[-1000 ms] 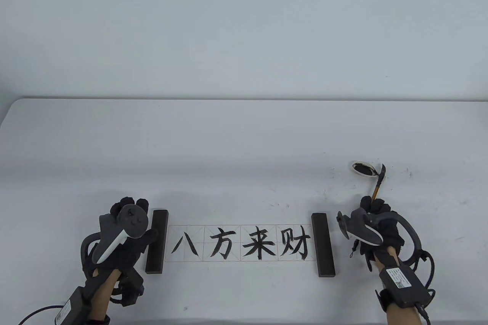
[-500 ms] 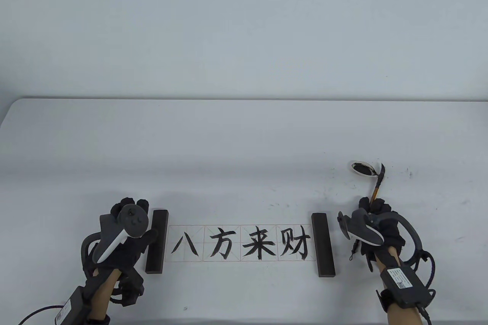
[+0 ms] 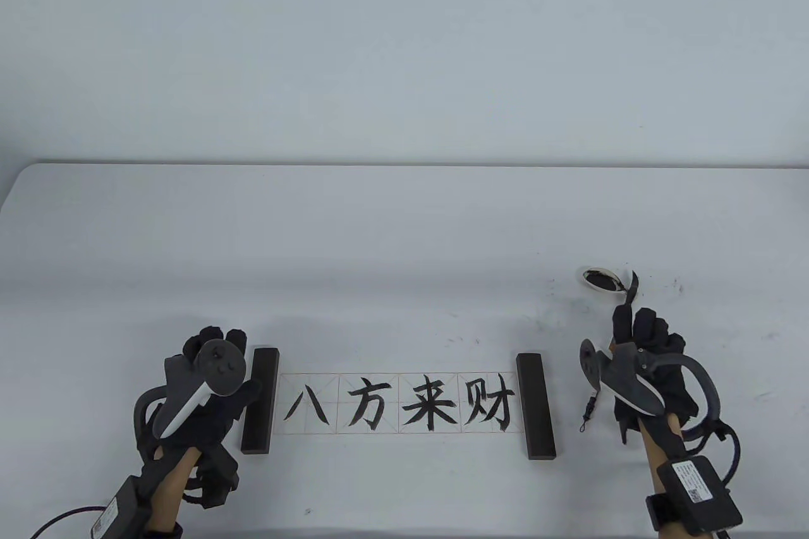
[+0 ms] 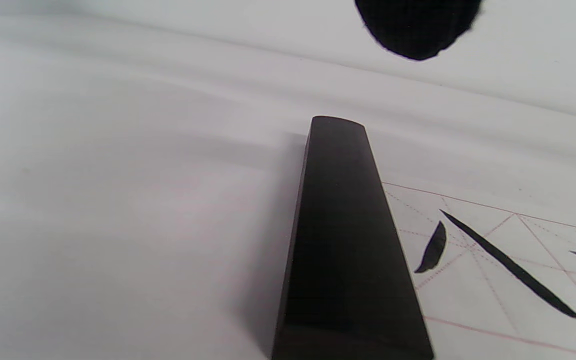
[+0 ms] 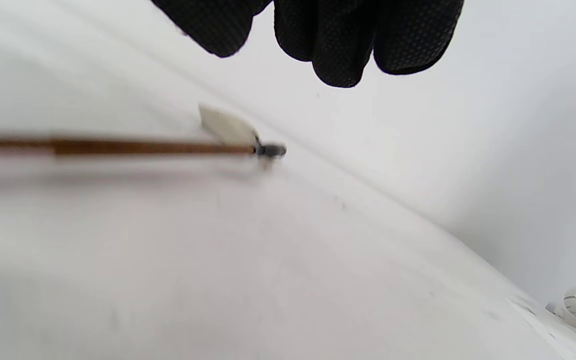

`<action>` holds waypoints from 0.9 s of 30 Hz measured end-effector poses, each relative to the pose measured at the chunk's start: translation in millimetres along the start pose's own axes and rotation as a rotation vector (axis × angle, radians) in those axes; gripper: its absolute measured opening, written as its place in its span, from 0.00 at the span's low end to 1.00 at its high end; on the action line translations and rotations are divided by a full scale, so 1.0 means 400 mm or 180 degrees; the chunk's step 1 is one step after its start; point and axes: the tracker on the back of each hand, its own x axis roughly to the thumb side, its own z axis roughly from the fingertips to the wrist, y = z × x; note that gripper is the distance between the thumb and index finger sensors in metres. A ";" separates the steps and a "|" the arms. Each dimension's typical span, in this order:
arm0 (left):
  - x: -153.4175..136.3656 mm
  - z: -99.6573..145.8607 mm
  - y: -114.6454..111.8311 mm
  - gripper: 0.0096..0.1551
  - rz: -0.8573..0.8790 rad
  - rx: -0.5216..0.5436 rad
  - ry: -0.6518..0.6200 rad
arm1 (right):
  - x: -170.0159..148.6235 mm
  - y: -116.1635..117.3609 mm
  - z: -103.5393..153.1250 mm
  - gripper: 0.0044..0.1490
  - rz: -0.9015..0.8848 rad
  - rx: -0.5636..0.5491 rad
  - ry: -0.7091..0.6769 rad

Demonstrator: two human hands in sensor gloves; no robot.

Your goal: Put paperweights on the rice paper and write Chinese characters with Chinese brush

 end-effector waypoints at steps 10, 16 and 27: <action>0.012 0.005 -0.005 0.51 -0.0056 0.0160 -0.0033 | -0.019 -0.175 0.112 0.47 -0.1105 -0.0779 -0.0049; 0.024 0.018 0.003 0.50 -0.0052 0.0330 -0.0135 | 0.028 -0.184 0.162 0.49 -0.1511 -0.0947 -0.0246; 0.029 0.032 0.006 0.51 -0.0013 0.0562 -0.0220 | 0.076 -0.118 0.161 0.51 -0.1620 -0.0665 -0.0385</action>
